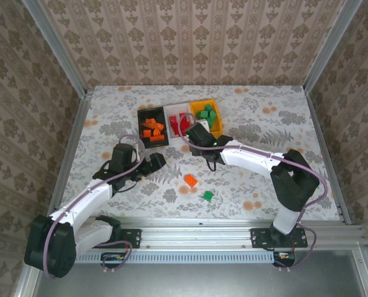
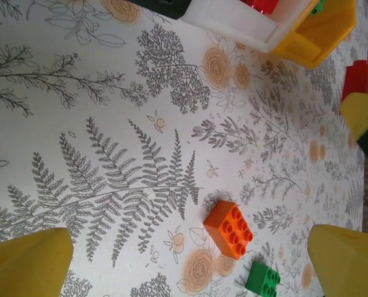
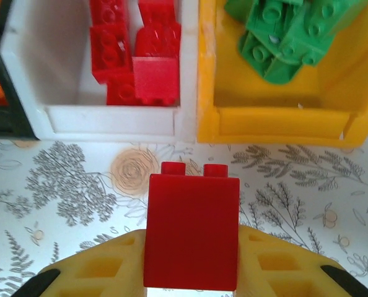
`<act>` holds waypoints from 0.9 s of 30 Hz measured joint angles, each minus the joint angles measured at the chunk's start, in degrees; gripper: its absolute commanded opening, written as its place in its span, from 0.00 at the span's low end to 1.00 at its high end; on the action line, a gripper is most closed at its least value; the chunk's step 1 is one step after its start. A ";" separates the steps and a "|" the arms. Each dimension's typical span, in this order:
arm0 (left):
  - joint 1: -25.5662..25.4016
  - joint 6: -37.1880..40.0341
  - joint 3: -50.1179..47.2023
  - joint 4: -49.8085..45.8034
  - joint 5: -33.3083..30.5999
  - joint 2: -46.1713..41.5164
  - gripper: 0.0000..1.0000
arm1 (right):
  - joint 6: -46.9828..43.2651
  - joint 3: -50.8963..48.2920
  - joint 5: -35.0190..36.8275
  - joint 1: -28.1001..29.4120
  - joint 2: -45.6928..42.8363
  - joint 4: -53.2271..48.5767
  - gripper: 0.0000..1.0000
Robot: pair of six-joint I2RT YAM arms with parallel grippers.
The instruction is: Sort the legos into containers by color
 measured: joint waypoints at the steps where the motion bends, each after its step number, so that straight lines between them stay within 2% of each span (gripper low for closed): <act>1: 0.15 0.00 0.00 -0.11 -0.22 -0.15 1.00 | -0.26 1.22 -0.02 -0.04 0.02 -0.28 0.32; 4: 1.77 0.04 0.11 -1.46 -0.59 -1.16 1.00 | -1.18 6.60 -0.28 -0.46 1.46 -1.27 0.32; 11: 13.81 -0.52 0.44 -3.74 1.20 -3.96 1.00 | -3.48 24.22 -3.63 -3.80 14.69 -2.29 0.33; 13: 15.28 -1.03 0.44 -2.95 2.60 -4.20 1.00 | -3.72 28.48 -4.79 -4.81 18.84 -3.69 0.34; 15: 15.52 -1.11 0.44 -2.69 3.89 -4.20 1.00 | -3.96 32.02 -5.97 -5.64 22.36 -5.14 0.37; 20: 15.52 -1.09 0.46 -2.69 6.51 -3.96 1.00 | -5.90 39.30 -7.76 -6.82 27.91 -9.77 0.59; 24: 15.34 -1.09 0.48 -2.23 8.00 -3.91 1.00 | -6.58 40.30 -7.96 -6.73 27.61 -10.93 0.62; 27: 13.22 -1.29 0.83 -1.92 7.78 -3.91 0.99 | -6.73 37.11 -7.98 -6.51 24.59 -10.54 0.64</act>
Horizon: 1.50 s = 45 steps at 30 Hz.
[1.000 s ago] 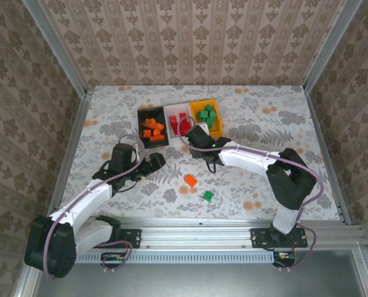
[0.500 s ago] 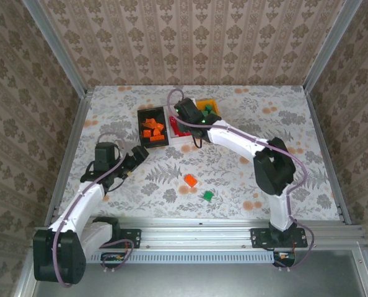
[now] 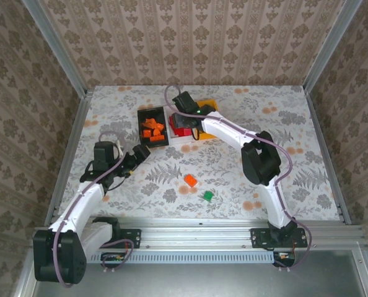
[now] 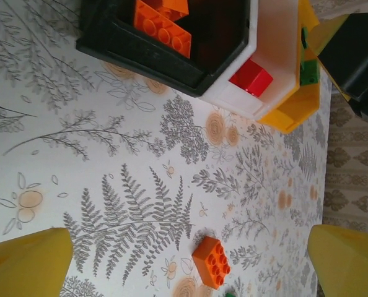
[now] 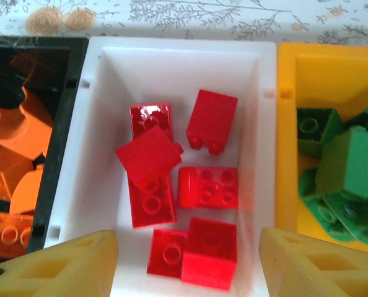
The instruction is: Sort the legos into containers by color
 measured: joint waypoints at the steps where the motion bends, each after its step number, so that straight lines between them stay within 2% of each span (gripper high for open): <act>1: -1.88 -0.42 0.24 0.04 -0.57 0.00 0.98 | 0.00 -2.93 -0.02 0.00 -2.36 0.52 0.64; 4: -11.43 -4.79 1.03 -1.31 -5.33 -0.07 0.93 | 0.02 -12.04 0.68 0.02 -10.34 1.64 0.64; 8: -29.16 -17.84 -0.20 -2.75 -16.04 -2.58 0.90 | 0.50 -26.10 2.23 0.04 -22.60 3.63 0.62; 10: -35.87 -24.52 -1.46 -3.96 -22.14 -5.05 0.87 | 1.22 -33.31 2.60 0.04 -28.09 4.57 0.62; 14: -43.23 -34.56 -0.68 -7.04 -32.46 -4.59 0.85 | 2.45 -46.01 5.31 -0.02 -36.33 4.55 0.63; 18: -45.09 -40.30 7.80 -13.14 -35.50 6.08 0.85 | 3.45 -53.31 8.13 -1.11 -41.42 3.72 0.63; 22: -45.42 -43.71 18.47 -15.56 -34.60 19.34 0.81 | 4.94 -57.77 9.88 -4.74 -48.39 3.78 0.63; 26: -46.16 -46.90 23.04 -16.09 -32.04 27.65 0.75 | 6.38 -59.71 10.99 -8.50 -53.51 4.59 0.63; 36: -46.23 -49.94 30.47 -19.12 -26.88 40.39 0.69 | 9.40 -64.94 11.28 -13.90 -61.59 5.46 0.64; 41: -45.90 -49.86 34.88 -20.00 -25.42 46.14 0.59 | 9.79 -65.48 10.64 -13.92 -62.29 6.34 0.64; 45: -45.75 -49.96 34.93 -21.53 -25.33 46.69 0.54 | 10.01 -66.14 9.62 -13.94 -63.01 6.45 0.64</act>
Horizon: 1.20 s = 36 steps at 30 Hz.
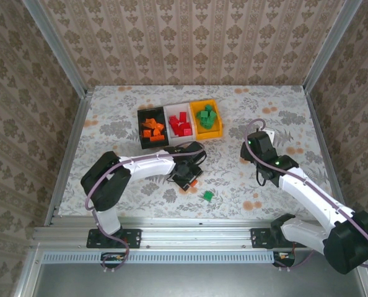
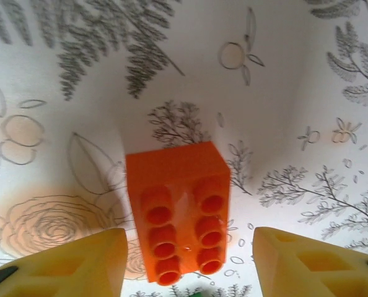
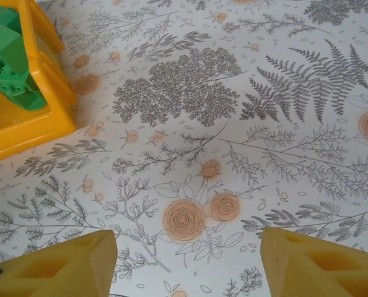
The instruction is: Sort the legos into containers by color
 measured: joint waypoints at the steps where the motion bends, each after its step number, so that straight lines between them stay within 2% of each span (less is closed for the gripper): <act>1: 0.04 0.00 0.00 -0.22 -0.13 0.00 0.53 | 0.00 -0.07 -0.09 0.00 -0.11 0.04 0.64; 11: 1.66 0.68 0.11 -0.57 0.39 1.75 0.47 | 0.00 -0.63 -1.73 0.00 -0.33 1.64 0.64; 15: 1.90 1.51 0.09 -1.03 0.68 1.75 0.35 | 0.02 -0.66 -1.92 0.00 -0.33 1.79 0.64; 19: 1.95 2.75 0.02 -0.87 0.00 1.22 0.30 | 0.00 -0.76 -2.60 0.00 -0.33 2.71 0.64; 23: 2.64 4.83 -0.55 -0.87 -3.48 -0.55 0.30 | 0.00 -0.79 -3.04 0.00 -0.33 2.93 0.64; 28: 4.17 9.62 0.04 -3.91 -9.86 -7.21 0.30 | 0.00 -1.09 -3.56 0.00 -0.37 3.13 0.63; 36: 10.56 17.33 2.54 -6.56 -16.13 -15.93 0.31 | 0.00 -1.75 -4.57 0.00 -0.37 4.48 0.63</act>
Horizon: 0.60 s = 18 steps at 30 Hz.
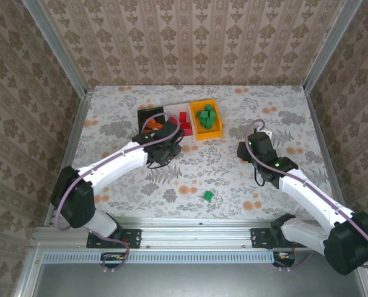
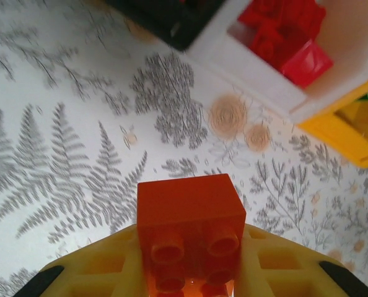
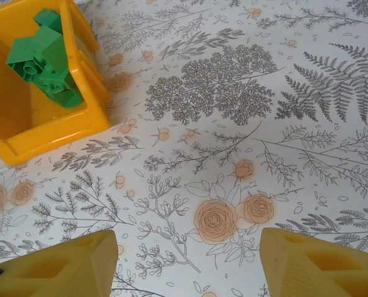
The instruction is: Sort the legos into containers by color
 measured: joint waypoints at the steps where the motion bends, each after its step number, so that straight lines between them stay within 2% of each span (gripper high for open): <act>1: 0.92 0.81 0.00 0.00 -0.09 -0.13 0.32 | 0.00 0.00 0.00 0.00 0.00 0.02 0.63; 6: 9.35 8.02 0.11 1.86 0.66 0.22 0.34 | 0.00 -0.04 -0.98 0.00 0.00 0.48 0.63; 10: 16.13 16.13 5.90 2.43 1.16 6.23 0.36 | 0.00 -0.15 -1.95 0.00 0.00 1.09 0.63; 16: 20.33 24.44 18.03 2.36 2.89 19.34 0.35 | 0.02 -0.92 -2.99 0.09 0.00 1.66 0.63; 18: 21.31 26.43 21.18 1.99 3.30 23.52 0.39 | 0.02 -1.46 -3.04 0.22 0.00 1.68 0.64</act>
